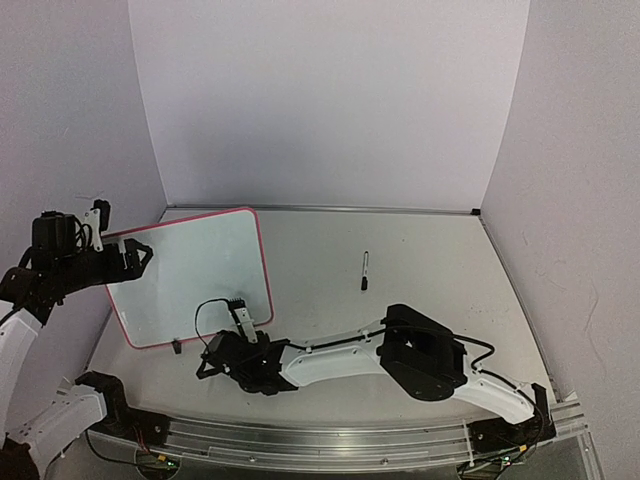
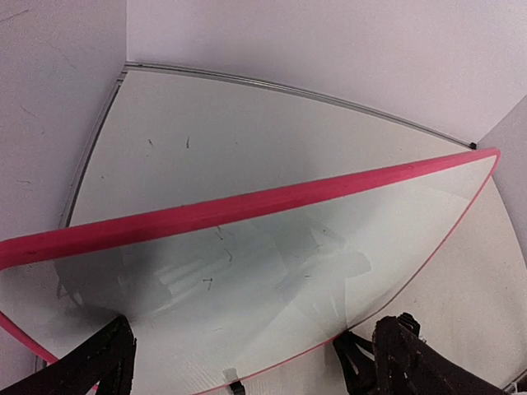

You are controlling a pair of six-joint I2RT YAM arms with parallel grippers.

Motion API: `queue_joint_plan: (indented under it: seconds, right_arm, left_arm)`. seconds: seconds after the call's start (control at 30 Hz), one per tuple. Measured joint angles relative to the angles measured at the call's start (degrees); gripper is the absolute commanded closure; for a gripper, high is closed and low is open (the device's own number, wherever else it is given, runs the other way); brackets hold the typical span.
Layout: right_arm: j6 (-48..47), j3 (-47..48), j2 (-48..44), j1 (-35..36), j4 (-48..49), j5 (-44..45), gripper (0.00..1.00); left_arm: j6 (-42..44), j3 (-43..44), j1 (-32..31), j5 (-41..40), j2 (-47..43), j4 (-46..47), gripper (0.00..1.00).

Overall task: Write a sentence on the whiteboard
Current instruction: Move the whiteboard stand to the center of the board.

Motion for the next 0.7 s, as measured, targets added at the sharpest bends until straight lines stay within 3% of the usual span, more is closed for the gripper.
queue_joint_plan:
  seconds: [0.33, 0.7]
  right_arm:
    - [1.46, -7.49, -4.67, -1.84, -2.34, 1.95, 1.00]
    - [5.31, -18.37, -11.05, -5.99, -4.34, 5.37, 1.00]
  left_arm:
    - [1.81, -1.75, 0.00, 15.61, -0.19, 3.47, 0.01]
    - [2.43, -1.75, 0.00, 17.36, -0.39, 4.37, 0.01]
